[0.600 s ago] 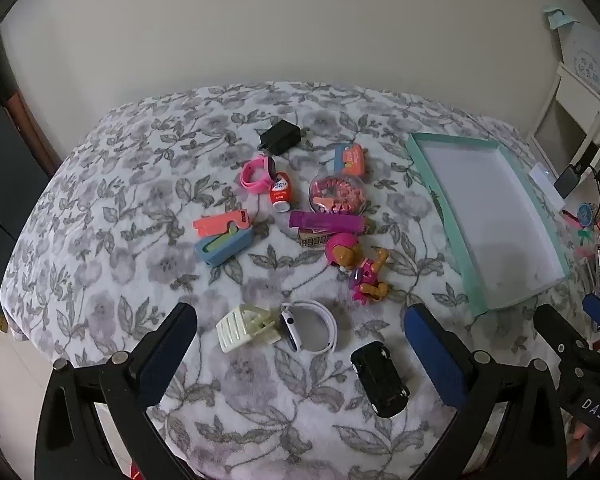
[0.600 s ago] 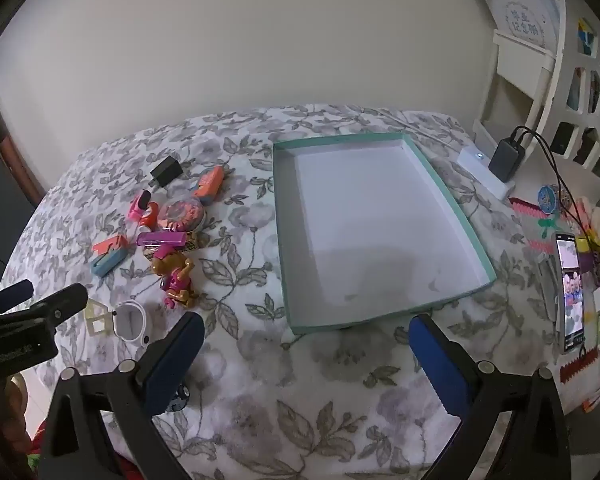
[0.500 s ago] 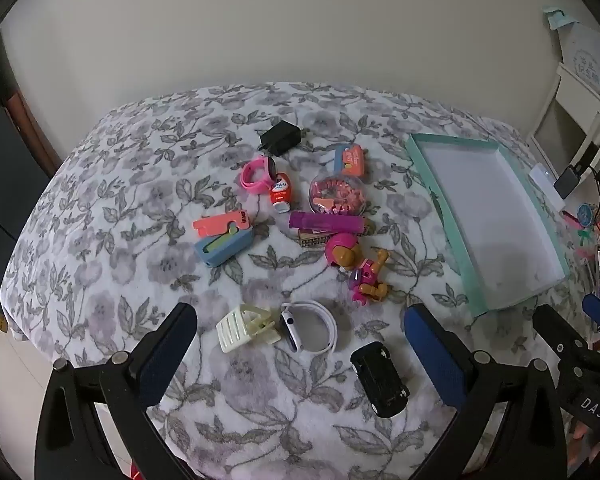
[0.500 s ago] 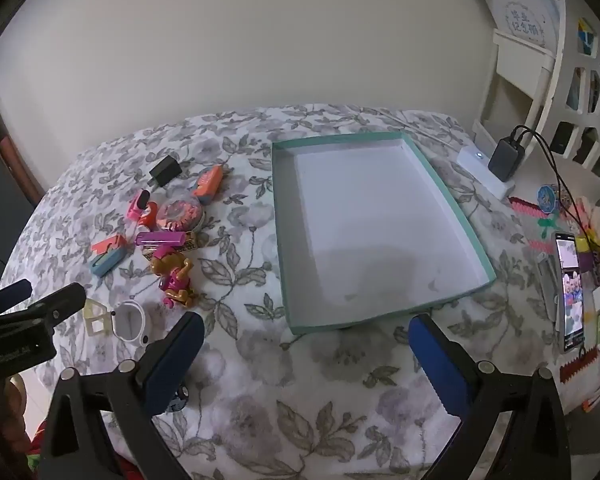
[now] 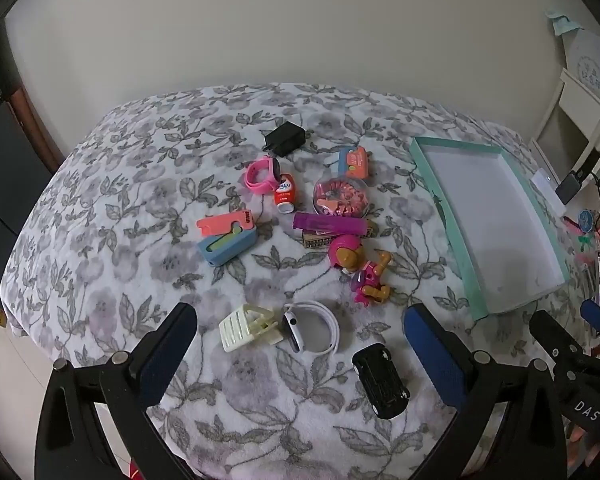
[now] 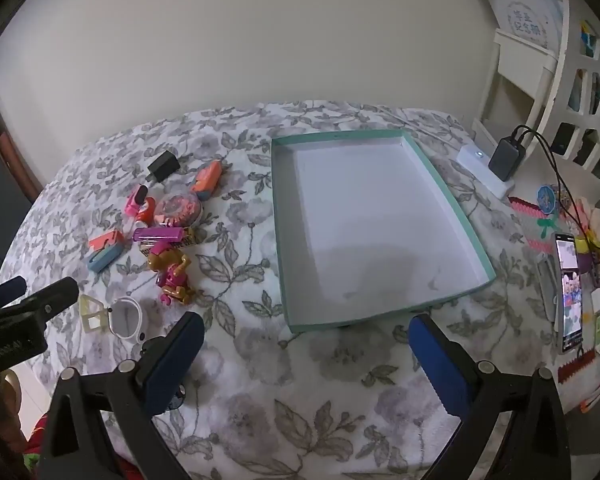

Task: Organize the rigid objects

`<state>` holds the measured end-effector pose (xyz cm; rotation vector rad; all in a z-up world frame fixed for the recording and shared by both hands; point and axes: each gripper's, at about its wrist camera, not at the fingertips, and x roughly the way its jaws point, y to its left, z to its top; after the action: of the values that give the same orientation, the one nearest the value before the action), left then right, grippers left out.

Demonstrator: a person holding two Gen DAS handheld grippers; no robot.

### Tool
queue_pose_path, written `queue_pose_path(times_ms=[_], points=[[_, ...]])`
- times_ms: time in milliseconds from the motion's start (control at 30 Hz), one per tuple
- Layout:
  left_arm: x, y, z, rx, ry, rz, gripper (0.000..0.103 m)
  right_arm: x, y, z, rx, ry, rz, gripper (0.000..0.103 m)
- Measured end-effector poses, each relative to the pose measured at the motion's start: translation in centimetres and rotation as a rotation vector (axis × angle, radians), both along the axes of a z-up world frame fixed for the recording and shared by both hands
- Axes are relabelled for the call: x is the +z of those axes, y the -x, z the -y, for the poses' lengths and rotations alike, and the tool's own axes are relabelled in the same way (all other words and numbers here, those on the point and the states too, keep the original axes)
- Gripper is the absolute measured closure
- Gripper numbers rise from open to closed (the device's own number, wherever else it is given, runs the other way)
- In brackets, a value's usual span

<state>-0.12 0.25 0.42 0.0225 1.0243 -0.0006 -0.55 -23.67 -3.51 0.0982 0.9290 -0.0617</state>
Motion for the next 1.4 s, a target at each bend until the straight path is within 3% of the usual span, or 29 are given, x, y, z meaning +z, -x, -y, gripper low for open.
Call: queue_pose_path(times_ms=[1400], points=[[-0.50,0.20,-0.37,0.016,0.009,-0.011,0.000,-0.35,-0.20,-0.34,0.014,0.014,-0.027,0.000]])
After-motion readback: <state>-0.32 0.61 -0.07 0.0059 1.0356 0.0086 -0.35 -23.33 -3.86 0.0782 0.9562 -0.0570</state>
